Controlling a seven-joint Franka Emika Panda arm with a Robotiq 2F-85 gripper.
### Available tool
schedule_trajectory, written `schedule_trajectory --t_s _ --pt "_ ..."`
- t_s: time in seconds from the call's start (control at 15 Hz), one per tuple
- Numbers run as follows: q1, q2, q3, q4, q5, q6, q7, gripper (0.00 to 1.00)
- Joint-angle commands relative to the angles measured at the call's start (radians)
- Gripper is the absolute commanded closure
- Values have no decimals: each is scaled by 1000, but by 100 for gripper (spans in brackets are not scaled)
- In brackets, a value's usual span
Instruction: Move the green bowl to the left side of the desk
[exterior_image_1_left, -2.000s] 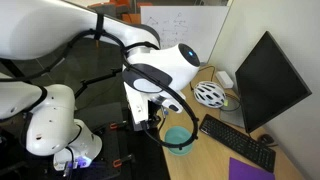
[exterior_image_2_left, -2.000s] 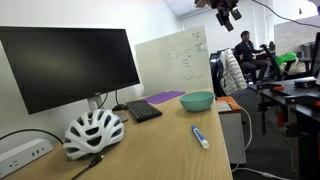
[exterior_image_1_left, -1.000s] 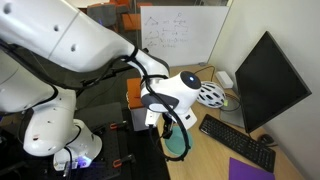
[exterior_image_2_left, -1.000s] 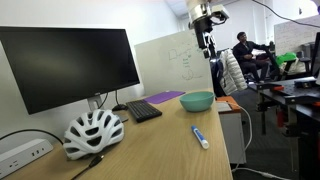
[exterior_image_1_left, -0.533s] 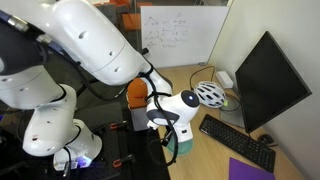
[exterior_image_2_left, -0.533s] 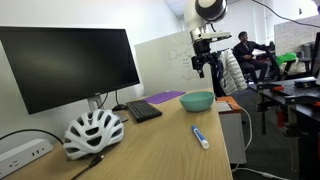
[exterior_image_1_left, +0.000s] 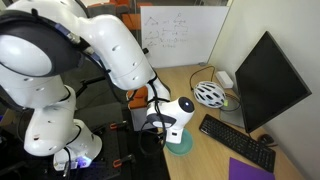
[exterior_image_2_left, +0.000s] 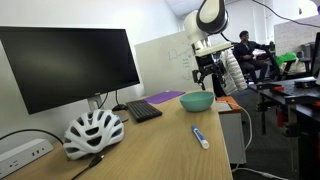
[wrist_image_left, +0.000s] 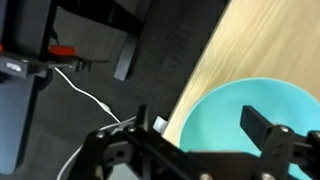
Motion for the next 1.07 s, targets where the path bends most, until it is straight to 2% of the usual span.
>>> schedule_trajectory --t_s 0.0,0.27,0.4,0.53,0.87,1.0 --pt "30 69 -13 20 61 64 160 0" --pt "62 159 -32 52 110 145 337 9" --pt "99 205 -68 70 99 183 450 33" --pt "128 231 -92 84 86 190 507 41" --pt "192 209 -122 71 59 218 561 82" --pt "216 191 -142 65 38 224 576 95"
